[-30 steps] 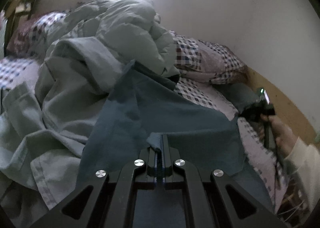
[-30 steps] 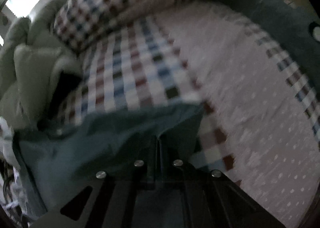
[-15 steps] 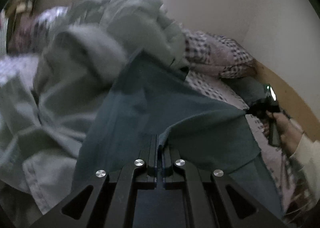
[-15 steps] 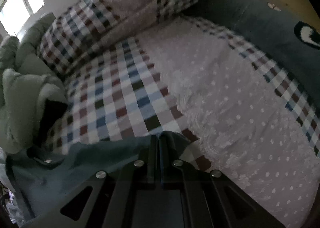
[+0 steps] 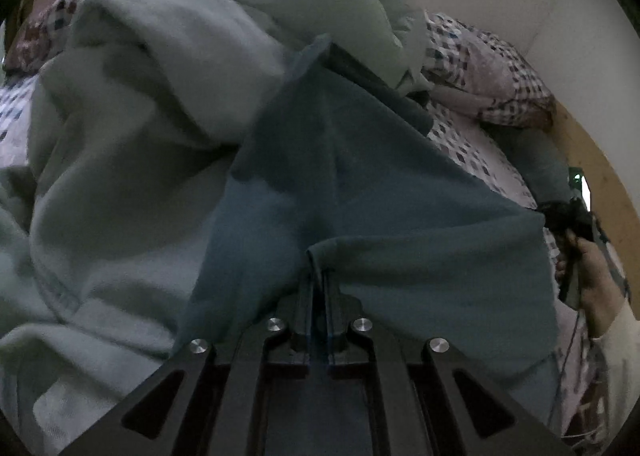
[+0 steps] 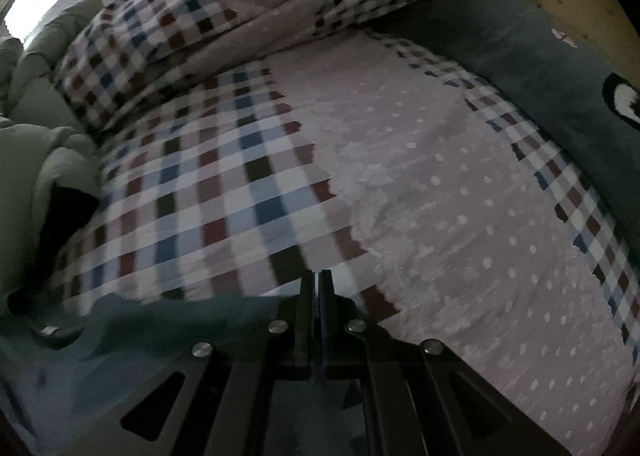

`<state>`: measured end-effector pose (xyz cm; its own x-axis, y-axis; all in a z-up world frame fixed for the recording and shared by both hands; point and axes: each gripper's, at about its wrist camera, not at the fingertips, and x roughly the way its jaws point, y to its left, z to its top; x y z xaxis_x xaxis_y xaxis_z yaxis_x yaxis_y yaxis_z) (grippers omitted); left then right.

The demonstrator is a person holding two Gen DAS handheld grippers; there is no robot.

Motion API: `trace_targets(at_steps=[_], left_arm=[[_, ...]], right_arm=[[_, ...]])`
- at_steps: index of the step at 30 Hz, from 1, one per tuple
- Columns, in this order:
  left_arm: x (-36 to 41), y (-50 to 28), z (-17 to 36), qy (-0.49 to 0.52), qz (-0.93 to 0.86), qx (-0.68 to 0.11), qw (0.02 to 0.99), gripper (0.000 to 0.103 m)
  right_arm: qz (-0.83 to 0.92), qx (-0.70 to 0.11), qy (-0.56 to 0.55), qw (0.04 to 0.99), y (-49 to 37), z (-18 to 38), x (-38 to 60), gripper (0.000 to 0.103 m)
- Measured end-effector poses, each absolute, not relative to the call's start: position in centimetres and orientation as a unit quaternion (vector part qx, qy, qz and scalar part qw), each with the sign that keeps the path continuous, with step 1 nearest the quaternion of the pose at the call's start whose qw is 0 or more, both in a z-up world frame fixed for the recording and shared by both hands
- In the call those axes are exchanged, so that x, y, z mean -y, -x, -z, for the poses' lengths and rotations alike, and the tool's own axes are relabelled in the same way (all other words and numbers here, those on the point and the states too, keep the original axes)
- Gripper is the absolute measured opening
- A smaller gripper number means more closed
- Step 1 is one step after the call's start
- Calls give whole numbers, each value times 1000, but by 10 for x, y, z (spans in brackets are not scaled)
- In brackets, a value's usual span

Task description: Fold clothes

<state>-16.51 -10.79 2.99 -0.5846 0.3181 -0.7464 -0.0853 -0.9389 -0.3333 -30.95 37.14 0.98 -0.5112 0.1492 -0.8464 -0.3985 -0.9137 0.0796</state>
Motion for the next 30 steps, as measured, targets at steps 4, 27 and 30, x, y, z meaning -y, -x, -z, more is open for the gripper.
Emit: trace_targets(at_steps=[4,27,30], left_arm=[[118,155,-37,420,-884,165,117,32],[177,-52,-84,281,-932,220,66,84],[174,-73,-75,281,-932,215,75,84]], right_arm=[[-862,-146,461,154,301,-8,-379,4],[-936,-33,332,-113,78,-113,-188,49],[-926,41,339,-160,63,-95,-131,49]])
